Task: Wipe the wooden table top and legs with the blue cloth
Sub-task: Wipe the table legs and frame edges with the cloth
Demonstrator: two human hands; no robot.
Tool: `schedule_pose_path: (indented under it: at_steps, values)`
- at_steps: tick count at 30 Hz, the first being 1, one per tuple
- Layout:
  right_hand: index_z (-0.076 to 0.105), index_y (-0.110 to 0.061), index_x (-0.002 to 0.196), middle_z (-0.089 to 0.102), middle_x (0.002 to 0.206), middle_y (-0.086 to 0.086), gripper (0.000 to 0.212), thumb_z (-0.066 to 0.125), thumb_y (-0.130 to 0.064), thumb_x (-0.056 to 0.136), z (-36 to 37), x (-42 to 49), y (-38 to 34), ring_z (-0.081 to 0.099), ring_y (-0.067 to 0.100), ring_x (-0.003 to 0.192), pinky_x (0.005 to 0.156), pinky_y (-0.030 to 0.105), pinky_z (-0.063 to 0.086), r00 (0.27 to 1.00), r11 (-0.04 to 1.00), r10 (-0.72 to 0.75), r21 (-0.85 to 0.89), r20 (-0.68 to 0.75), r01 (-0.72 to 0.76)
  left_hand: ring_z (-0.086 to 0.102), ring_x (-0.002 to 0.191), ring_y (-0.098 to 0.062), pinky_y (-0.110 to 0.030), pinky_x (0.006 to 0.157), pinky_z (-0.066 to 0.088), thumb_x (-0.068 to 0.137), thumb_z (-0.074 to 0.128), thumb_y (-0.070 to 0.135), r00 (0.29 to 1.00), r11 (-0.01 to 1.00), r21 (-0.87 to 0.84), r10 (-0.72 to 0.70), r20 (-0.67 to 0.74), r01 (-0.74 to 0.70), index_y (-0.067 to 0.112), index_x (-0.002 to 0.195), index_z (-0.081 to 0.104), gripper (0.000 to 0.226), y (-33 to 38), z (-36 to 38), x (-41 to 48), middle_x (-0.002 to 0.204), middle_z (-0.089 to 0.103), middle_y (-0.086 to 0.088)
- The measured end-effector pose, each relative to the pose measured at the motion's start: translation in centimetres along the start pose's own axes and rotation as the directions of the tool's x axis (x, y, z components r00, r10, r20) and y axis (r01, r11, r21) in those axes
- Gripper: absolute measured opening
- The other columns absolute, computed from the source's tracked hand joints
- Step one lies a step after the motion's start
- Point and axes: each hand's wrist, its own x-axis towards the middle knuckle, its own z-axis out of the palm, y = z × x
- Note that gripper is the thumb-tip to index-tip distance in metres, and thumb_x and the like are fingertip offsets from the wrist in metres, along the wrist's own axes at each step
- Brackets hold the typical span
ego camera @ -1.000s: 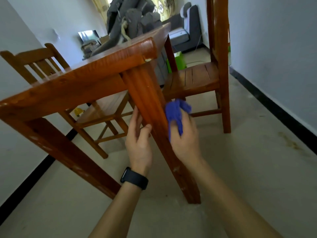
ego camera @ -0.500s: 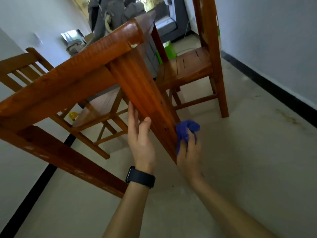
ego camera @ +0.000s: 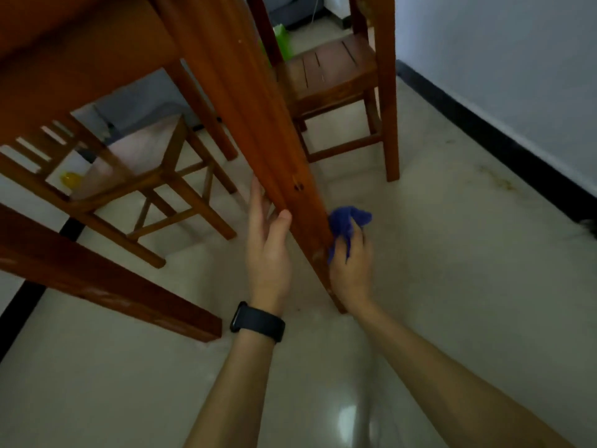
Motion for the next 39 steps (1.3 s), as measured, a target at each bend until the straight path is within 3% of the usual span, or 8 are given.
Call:
schedule_pose_path:
  at_steps: [4,9,12,15,18,26,31,39]
  values:
    - [0.044,-0.026,0.135,0.058,0.111,0.011,0.034,0.042,-0.028,0.102,-2.5,-1.3,6.4,0.062,0.030,0.089,0.069,0.032,0.046,0.920,0.919,0.335,-0.284,0.203,-0.272,0.040,0.137,-0.005,-0.030,0.108,0.034,0.103,0.045,0.031,0.996,0.997,-0.026,-0.070,0.047,0.071,0.052,0.142,0.028,0.048,-0.2,-1.0,0.2,0.153,0.038,0.016]
    - [0.054,-0.016,0.131,0.047,0.129,0.010,0.038,0.055,-0.027,0.095,-2.0,-2.9,-2.3,0.049,0.008,0.110,0.095,0.011,0.036,0.929,0.940,-0.340,-0.092,-0.146,0.330,0.053,0.125,-0.004,-0.033,0.100,0.040,0.102,0.045,0.036,0.990,0.988,-0.074,-0.134,0.053,0.137,0.052,0.133,0.043,0.035,-1.9,-2.1,1.6,0.144,0.051,0.016]
    - [0.048,-0.026,0.132,0.037,0.135,0.019,0.047,0.060,-0.017,0.087,-0.7,-2.4,-1.7,0.046,0.021,0.119,0.101,0.024,0.041,0.806,0.769,-0.589,-0.269,0.054,0.580,0.052,0.127,-0.005,-0.026,0.100,0.044,0.102,0.045,0.036,0.991,0.987,-0.108,-0.116,0.070,0.123,0.043,0.138,0.048,0.037,-3.1,-2.5,1.8,0.142,0.053,0.015]
    - [0.042,-0.034,0.129,0.046,0.130,0.018,0.051,0.058,-0.014,0.086,-0.9,-3.2,4.5,0.055,0.037,0.106,0.086,0.042,0.052,0.799,0.651,-0.398,-0.475,0.450,0.592,0.048,0.131,-0.005,-0.005,0.094,0.042,0.104,0.042,0.030,0.983,0.979,-0.144,-0.126,0.133,0.145,0.031,0.144,0.046,0.040,-3.4,-2.8,1.6,0.145,0.051,0.015]
    - [0.044,-0.033,0.136,0.046,0.123,0.009,0.051,0.057,-0.015,0.090,-2.6,-6.4,9.7,0.060,0.034,0.100,0.083,0.031,0.048,0.895,0.740,0.026,-0.610,0.446,0.283,0.048,0.130,-0.005,0.005,0.082,0.038,0.104,0.041,0.031,0.972,0.974,-0.138,-0.154,0.177,0.179,0.028,0.145,0.045,0.041,-3.6,-3.3,1.0,0.139,0.051,0.020]
    - [0.045,-0.024,0.133,0.030,0.139,0.020,0.055,0.060,-0.008,0.082,-0.4,-3.7,1.6,0.049,0.040,0.119,0.097,0.038,0.047,0.829,0.709,-0.522,-0.438,0.203,0.553,0.058,0.118,-0.007,0.000,0.071,0.044,0.103,0.039,0.037,0.961,0.966,-0.151,-0.174,0.216,0.209,0.030,0.138,0.054,0.038,-3.2,-4.2,1.7,0.133,0.058,0.013]
    - [0.051,-0.024,0.117,0.049,0.122,0.023,0.037,0.057,-0.018,0.081,-1.6,-2.9,6.4,0.057,0.045,0.093,0.076,0.046,0.055,0.747,0.476,-0.434,-0.576,0.503,0.665,0.056,0.120,-0.007,-0.002,0.074,0.045,0.104,0.043,0.032,0.968,0.982,-0.091,-0.141,0.208,0.163,0.027,0.142,0.049,0.039,-3.2,-3.8,1.3,0.135,0.056,0.013]
    - [0.071,-0.033,0.112,0.059,0.108,-0.001,0.032,0.063,-0.020,0.083,-5.3,-1.5,6.2,0.060,0.015,0.099,0.087,0.022,0.043,0.927,0.921,0.233,-0.374,0.295,-0.112,0.052,0.120,0.003,-0.027,0.101,0.044,0.097,0.058,0.038,1.000,0.994,0.109,-0.008,0.013,0.007,0.038,0.145,0.038,0.053,-1.9,-1.0,0.6,0.135,0.053,0.018]
